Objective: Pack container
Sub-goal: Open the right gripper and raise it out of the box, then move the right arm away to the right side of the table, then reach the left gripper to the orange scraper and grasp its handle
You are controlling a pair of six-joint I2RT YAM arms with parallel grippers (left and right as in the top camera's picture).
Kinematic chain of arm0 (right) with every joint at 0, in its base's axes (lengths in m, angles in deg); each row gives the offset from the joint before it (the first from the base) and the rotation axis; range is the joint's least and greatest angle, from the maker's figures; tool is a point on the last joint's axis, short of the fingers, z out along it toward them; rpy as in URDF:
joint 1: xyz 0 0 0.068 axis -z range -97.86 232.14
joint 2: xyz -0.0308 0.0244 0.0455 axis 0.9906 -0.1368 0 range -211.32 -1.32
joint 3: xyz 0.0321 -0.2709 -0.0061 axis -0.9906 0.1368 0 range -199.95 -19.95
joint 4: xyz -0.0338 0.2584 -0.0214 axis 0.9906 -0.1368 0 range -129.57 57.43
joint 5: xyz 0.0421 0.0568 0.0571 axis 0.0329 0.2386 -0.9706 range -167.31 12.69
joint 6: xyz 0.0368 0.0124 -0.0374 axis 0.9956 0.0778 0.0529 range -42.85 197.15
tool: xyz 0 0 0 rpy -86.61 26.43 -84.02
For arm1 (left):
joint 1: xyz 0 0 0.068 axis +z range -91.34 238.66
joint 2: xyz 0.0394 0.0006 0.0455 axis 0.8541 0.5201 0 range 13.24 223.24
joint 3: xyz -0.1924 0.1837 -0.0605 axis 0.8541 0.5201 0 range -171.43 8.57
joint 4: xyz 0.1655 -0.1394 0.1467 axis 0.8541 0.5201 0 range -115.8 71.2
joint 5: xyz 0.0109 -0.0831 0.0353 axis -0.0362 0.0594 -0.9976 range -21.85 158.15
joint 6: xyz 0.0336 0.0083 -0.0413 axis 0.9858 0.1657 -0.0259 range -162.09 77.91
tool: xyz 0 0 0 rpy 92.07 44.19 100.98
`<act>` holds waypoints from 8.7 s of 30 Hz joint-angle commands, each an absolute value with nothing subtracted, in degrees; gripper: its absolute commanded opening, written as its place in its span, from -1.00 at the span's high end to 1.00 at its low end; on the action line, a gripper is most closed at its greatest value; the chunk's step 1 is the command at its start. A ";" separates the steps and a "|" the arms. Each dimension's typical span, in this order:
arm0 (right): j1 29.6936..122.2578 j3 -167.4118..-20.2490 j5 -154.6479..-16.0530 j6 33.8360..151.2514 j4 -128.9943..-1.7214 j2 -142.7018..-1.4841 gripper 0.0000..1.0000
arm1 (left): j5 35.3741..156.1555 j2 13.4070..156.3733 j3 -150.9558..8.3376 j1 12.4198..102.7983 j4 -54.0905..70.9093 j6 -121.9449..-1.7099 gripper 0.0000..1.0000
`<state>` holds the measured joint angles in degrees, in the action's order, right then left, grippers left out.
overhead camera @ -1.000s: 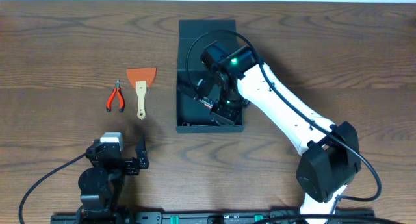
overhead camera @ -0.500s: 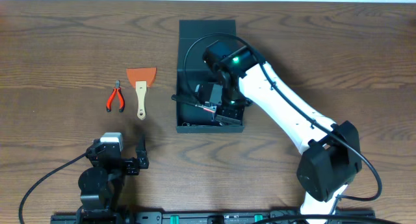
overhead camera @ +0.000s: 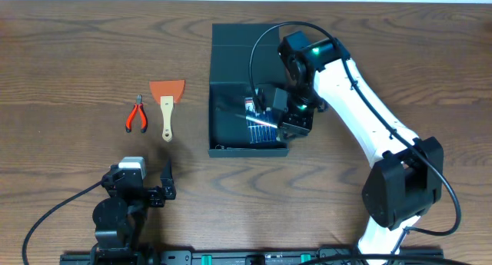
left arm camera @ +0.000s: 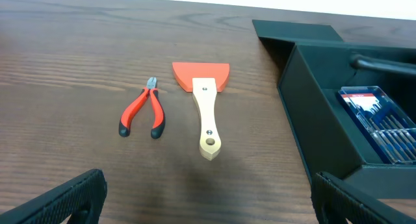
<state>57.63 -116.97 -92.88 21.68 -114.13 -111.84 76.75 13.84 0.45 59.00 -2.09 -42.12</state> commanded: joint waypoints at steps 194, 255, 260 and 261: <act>57.45 -112.16 -89.54 70.03 -119.79 -68.45 -0.99 | 79.87 109.66 -49.63 57.45 -4.04 -36.51 -0.97; 57.45 -112.16 -89.54 70.03 -119.79 -68.45 -0.99 | 71.94 120.53 -49.58 54.43 -11.16 -36.13 0.08; 57.45 -112.16 -89.54 70.03 -119.79 -68.45 -0.99 | 71.94 120.53 -49.58 54.43 -11.82 -36.13 0.16; 57.45 -112.16 -89.54 70.03 -119.81 -68.45 -0.99 | 71.94 120.53 -49.58 54.43 -11.84 -36.13 0.17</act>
<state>57.58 -112.29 -89.30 69.24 -119.77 -68.61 72.40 119.13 -49.23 54.41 -11.67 -36.22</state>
